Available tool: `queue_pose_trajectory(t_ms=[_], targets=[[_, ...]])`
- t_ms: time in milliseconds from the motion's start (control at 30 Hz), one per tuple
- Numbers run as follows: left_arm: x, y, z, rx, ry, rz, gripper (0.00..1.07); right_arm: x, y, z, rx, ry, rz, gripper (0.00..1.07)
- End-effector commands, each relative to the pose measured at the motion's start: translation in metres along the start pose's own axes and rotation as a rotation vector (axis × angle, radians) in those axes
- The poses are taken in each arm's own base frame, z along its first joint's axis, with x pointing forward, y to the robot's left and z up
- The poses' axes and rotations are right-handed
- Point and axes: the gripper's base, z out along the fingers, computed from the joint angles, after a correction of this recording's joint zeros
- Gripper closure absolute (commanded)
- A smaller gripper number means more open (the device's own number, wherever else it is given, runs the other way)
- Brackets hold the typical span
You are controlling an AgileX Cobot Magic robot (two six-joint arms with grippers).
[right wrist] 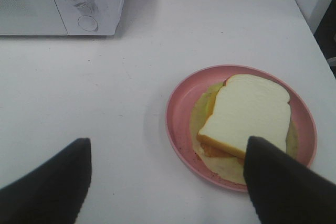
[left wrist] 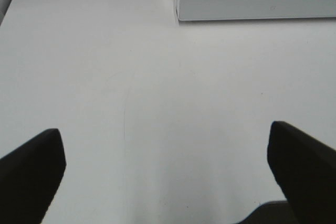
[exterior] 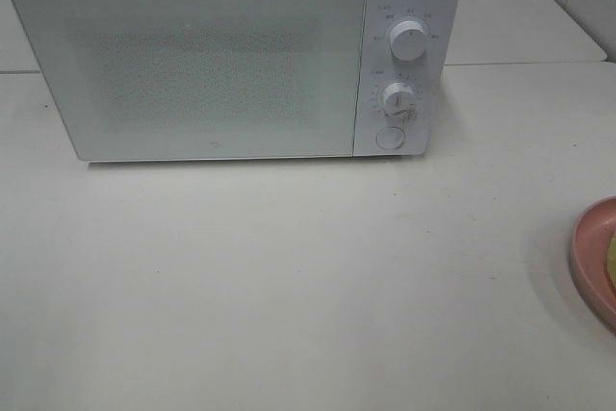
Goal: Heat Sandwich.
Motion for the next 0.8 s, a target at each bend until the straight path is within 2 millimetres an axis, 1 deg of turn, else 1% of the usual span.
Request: queue_pose_trajectory(t_ms=[33,100,800], targets=[[0.0058,-0.0008,-0.0086,-0.002,-0.066,-0.003,0.05,0.0017,0.0,-0.0032,0.006,-0.032,-0.004,0.31],[0.0086,-0.0012,-0.0129,-0.002,-0.098,0.0,0.05,0.0017,0.0,-0.0032,0.006,-0.032,-0.004,0.31],[0.0082,-0.0015,-0.0124,0.001,-0.095,0.002,0.05,0.0009,0.0003,-0.002,0.003,-0.022,-0.003,0.31]])
